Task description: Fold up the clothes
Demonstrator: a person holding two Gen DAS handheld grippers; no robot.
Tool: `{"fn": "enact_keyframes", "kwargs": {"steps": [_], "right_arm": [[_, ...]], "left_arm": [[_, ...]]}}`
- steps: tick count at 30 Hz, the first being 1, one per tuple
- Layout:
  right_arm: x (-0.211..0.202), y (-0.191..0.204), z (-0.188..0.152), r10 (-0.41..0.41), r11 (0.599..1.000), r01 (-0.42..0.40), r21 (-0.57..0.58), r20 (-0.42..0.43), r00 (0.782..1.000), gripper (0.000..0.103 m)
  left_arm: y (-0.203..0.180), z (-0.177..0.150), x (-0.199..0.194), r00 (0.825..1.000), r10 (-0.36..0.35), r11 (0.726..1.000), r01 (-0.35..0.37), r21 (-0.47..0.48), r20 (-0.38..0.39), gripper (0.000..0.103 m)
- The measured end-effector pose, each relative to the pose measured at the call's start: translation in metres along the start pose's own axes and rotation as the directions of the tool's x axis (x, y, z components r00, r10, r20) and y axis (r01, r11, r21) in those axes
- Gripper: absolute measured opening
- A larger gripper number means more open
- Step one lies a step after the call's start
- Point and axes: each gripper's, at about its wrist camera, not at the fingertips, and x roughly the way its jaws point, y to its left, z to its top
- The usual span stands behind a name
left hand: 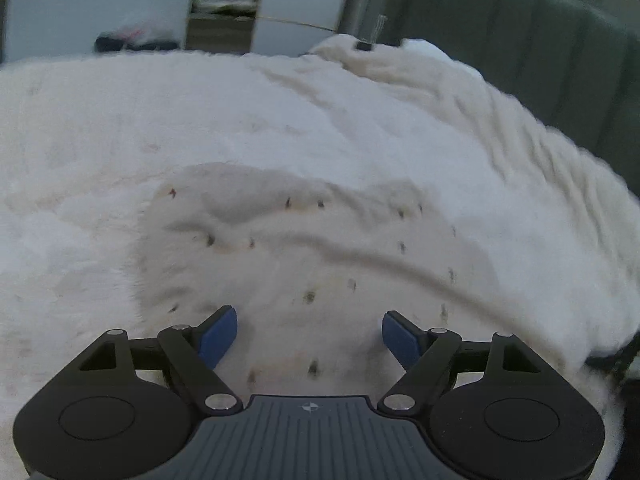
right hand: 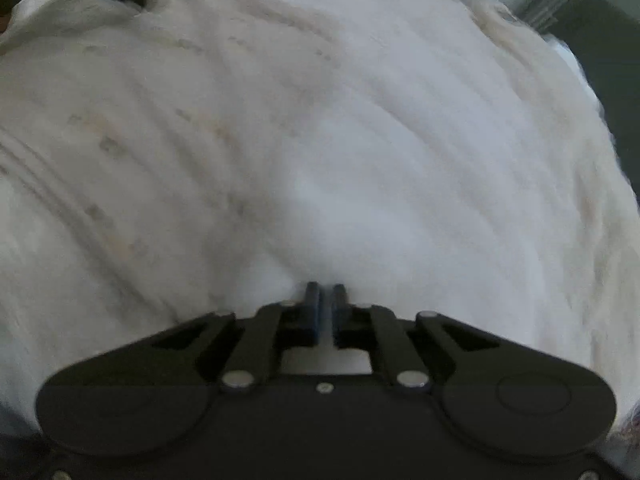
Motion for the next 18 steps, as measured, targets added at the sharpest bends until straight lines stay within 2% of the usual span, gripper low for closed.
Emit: {"fn": "enact_keyframes", "kwargs": {"steps": [1,2,3,4,5,6,7,8,10,11,12,13,15,17,18], "right_arm": [[-0.01,-0.01,-0.002,0.021,0.999,-0.022,0.047,0.023,1.0,0.011],[-0.028,-0.013,0.0,0.049,0.996,-0.055,0.07,0.094,0.994,0.012],[-0.041,-0.011,0.007,0.088,0.991,-0.102,0.083,0.159,0.983,0.013],[-0.048,-0.011,0.008,0.114,0.987,-0.132,0.089,0.187,0.976,0.019],[-0.051,-0.006,0.016,0.18,0.973,-0.207,0.099,0.23,0.956,0.023],[-0.054,0.001,0.025,0.255,0.95,-0.293,0.106,0.279,0.926,0.029],[-0.05,0.011,0.034,0.307,0.935,-0.344,0.092,0.281,0.909,0.029],[-0.038,0.019,0.038,0.311,0.941,-0.332,0.06,0.228,0.923,0.029],[-0.013,0.034,0.044,0.289,0.957,-0.289,-0.018,0.098,0.952,0.025],[-0.008,0.036,0.039,0.23,0.972,-0.226,-0.064,0.051,0.972,0.022],[-0.005,0.038,0.032,0.156,0.982,-0.154,-0.114,0.011,0.988,0.027],[-0.009,0.03,0.03,0.148,0.985,-0.146,-0.09,0.017,0.989,0.034],[-0.02,0.011,0.027,0.165,0.986,-0.165,-0.007,0.051,0.985,0.034],[-0.042,0.013,0.035,0.169,0.985,-0.17,-0.011,0.151,0.974,0.034],[-0.052,0.019,0.042,0.188,0.982,-0.189,-0.016,0.21,0.959,0.034]], "left_arm": [[-0.002,-0.001,-0.007,1.0,-0.009,1.0,0.009,-0.008,0.008,0.077],[-0.004,-0.001,-0.015,1.0,-0.026,0.999,0.026,-0.023,0.015,0.078],[-0.005,0.0,-0.024,0.997,-0.074,0.995,0.075,-0.067,0.021,0.078],[-0.004,-0.002,-0.029,0.993,-0.117,0.987,0.119,-0.108,0.021,0.078],[-0.004,-0.004,-0.034,0.987,-0.161,0.976,0.162,-0.148,0.022,0.078],[-0.004,-0.006,-0.038,0.98,-0.196,0.965,0.197,-0.176,0.023,0.078],[-0.007,-0.009,-0.039,0.982,-0.191,0.971,0.19,-0.145,0.01,0.078],[-0.013,-0.015,-0.037,0.989,-0.145,0.988,0.144,-0.061,-0.021,0.078],[-0.022,-0.028,-0.035,0.996,-0.057,0.993,0.064,0.096,-0.068,0.075],[-0.019,-0.028,-0.036,0.995,-0.061,0.992,0.069,0.102,-0.08,0.067],[-0.016,-0.029,-0.038,0.994,-0.064,0.992,0.074,0.107,-0.092,0.067],[-0.012,-0.027,-0.04,0.993,-0.07,0.991,0.08,0.104,-0.094,0.067],[0.004,-0.006,-0.051,0.994,-0.106,0.994,0.106,0.037,-0.018,0.072],[0.029,0.027,-0.05,0.99,-0.135,0.989,0.138,-0.054,0.052,0.074],[0.042,0.044,-0.04,0.989,-0.139,0.986,0.143,-0.088,0.048,0.073]]}}
